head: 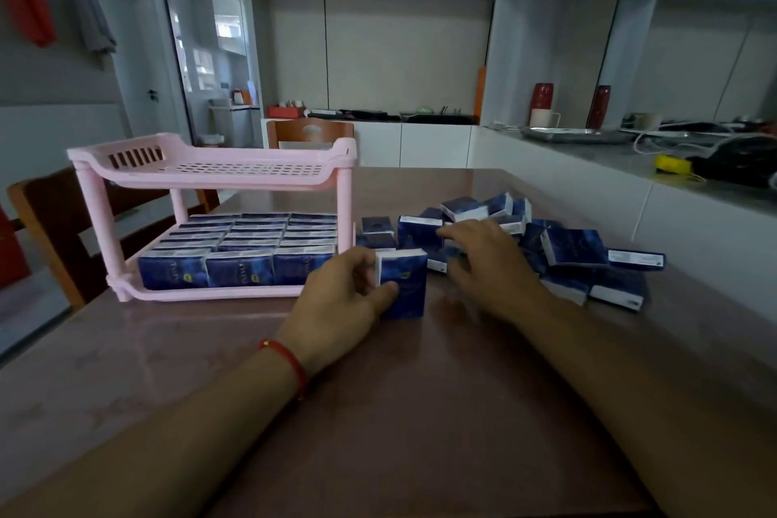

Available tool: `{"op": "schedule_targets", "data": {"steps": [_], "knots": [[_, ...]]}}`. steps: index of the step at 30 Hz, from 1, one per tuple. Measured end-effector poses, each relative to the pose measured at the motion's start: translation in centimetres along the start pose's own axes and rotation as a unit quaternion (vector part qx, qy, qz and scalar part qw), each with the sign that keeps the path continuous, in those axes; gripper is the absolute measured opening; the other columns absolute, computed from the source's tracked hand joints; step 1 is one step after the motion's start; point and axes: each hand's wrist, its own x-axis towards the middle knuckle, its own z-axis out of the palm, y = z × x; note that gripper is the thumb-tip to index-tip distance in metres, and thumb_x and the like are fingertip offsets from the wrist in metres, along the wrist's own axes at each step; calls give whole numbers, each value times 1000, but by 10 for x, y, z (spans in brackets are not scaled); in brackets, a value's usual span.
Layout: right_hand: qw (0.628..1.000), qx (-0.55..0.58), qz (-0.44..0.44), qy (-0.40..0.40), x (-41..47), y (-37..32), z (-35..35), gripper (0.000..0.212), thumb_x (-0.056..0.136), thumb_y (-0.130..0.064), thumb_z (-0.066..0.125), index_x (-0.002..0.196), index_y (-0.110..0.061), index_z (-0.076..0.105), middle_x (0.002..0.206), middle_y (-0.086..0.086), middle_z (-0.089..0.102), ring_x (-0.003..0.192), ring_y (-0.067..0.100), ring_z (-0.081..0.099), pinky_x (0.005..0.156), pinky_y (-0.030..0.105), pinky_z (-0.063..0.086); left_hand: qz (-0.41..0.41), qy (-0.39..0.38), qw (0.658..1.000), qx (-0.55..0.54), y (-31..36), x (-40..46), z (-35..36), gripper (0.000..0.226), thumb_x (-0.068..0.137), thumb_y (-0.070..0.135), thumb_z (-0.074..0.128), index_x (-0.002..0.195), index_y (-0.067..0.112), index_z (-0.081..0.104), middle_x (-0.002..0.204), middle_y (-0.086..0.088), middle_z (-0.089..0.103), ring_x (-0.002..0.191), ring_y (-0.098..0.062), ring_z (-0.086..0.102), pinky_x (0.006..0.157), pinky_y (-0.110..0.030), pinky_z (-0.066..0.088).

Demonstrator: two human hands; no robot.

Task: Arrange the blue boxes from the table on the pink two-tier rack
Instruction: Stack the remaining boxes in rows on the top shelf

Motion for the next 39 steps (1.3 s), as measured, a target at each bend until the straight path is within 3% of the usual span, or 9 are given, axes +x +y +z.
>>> {"op": "schedule_targets", "data": {"steps": [3, 6, 15, 20, 25, 28, 31, 32, 39], "knots": [[988, -119, 2, -95, 3, -11, 9, 45, 95, -31, 51, 139, -26, 51, 142, -1, 53, 127, 27, 42, 101, 45, 37, -20, 12, 1000, 20, 2, -1, -3, 21, 88, 26, 71, 81, 18, 53, 74, 2, 62, 71, -9, 59, 60, -17, 42], [987, -137, -10, -81, 8, -16, 5, 39, 93, -33, 56, 131, -31, 60, 127, 0, 64, 120, 25, 51, 99, 45, 41, -34, 17, 999, 3, 6, -1, -4, 16, 87, 24, 70, 93, 16, 57, 88, -3, 69, 87, -18, 65, 76, -31, 53], [972, 196, 128, 6, -6, -16, -31, 28, 100, -26, 45, 103, -25, 73, 103, -2, 69, 91, 13, 63, 71, 28, 51, -5, 69, 997, -29, 10, -7, -10, 16, 91, 23, 66, 105, 18, 59, 89, 6, 69, 82, -9, 64, 61, -6, 42], [923, 357, 138, -36, -15, -22, -57, 26, 103, -38, 47, 104, -21, 67, 86, 1, 70, 52, 6, 58, 42, 19, 41, -10, 73, 996, -54, 8, -7, -8, 17, 93, 22, 63, 109, 18, 59, 92, 5, 69, 84, -8, 67, 60, -2, 45], [912, 379, 118, -103, -19, -36, -60, 18, 104, -23, 48, 103, -16, 66, 65, 13, 63, 39, 17, 49, 36, 22, 34, 42, 89, 995, -27, 7, -7, -8, 24, 92, 21, 66, 115, 22, 56, 96, 14, 65, 84, -4, 61, 71, -9, 47], [894, 391, 147, -165, -21, -49, -55, 16, 101, -18, 56, 113, -11, 64, 79, 11, 70, 48, 11, 62, 43, 21, 46, 97, 84, 992, 3, 6, -9, -4, 29, 88, 18, 70, 115, 22, 60, 101, 8, 71, 92, -9, 65, 78, -13, 49], [777, 557, 181, -231, -20, -52, -54, 36, 97, -1, 53, 133, -1, 49, 102, 24, 73, 85, 27, 76, 61, 26, 58, 114, 48, 992, 18, 6, -11, 1, 36, 84, 22, 72, 117, 25, 59, 104, 6, 72, 94, -13, 66, 82, -28, 51], [773, 563, 172, -235, -20, -51, -54, 40, 96, 2, 54, 136, 0, 47, 106, 24, 73, 90, 31, 75, 62, 27, 58, 109, 35, 993, 8, 6, -10, 1, 40, 83, 24, 74, 119, 26, 57, 105, 7, 71, 95, -11, 65, 81, -26, 50], [911, 378, 81, -145, -23, -52, -45, 42, 84, -40, 74, 115, -14, 60, 85, 4, 76, 55, 31, 70, 39, 32, 49, 81, -36, 996, -29, -3, -8, 4, 58, 73, 32, 85, 119, 27, 50, 108, 11, 69, 95, -4, 66, 80, -20, 55]]}}
